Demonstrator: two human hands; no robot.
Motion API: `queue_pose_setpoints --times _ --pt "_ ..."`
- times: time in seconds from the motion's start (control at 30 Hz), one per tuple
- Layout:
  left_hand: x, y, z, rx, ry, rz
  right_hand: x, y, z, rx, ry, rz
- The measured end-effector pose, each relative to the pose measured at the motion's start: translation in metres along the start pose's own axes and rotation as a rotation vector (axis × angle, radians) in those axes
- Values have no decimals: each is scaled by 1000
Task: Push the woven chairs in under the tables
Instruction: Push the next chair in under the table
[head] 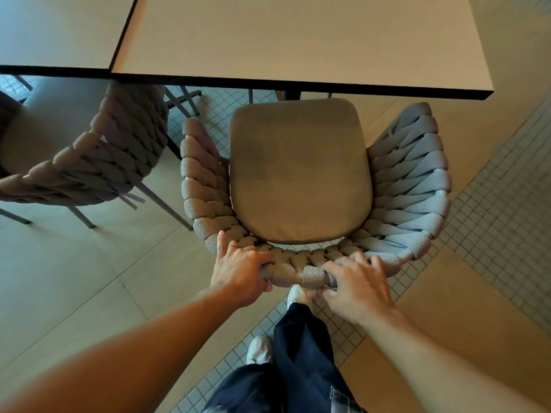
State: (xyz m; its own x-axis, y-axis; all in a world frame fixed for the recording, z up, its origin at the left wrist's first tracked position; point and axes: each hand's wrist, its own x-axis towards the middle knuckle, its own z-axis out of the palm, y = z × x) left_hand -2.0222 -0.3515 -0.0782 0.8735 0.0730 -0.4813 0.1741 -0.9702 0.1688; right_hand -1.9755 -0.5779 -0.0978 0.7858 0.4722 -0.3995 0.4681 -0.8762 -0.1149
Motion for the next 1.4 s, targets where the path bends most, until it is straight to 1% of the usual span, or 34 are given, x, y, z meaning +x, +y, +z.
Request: queue_pose_setpoints --times 0.33,0.7,1.4 --pt "44 2 -25 11 -6 -52 49 16 -21 -3 -3 -31" --pt "73 -28 -43 8 -19 -52 83 -3 -32 11 29 -10" --pt "67 -63 -41 33 -45 22 77 -39 -26 5 12 67"
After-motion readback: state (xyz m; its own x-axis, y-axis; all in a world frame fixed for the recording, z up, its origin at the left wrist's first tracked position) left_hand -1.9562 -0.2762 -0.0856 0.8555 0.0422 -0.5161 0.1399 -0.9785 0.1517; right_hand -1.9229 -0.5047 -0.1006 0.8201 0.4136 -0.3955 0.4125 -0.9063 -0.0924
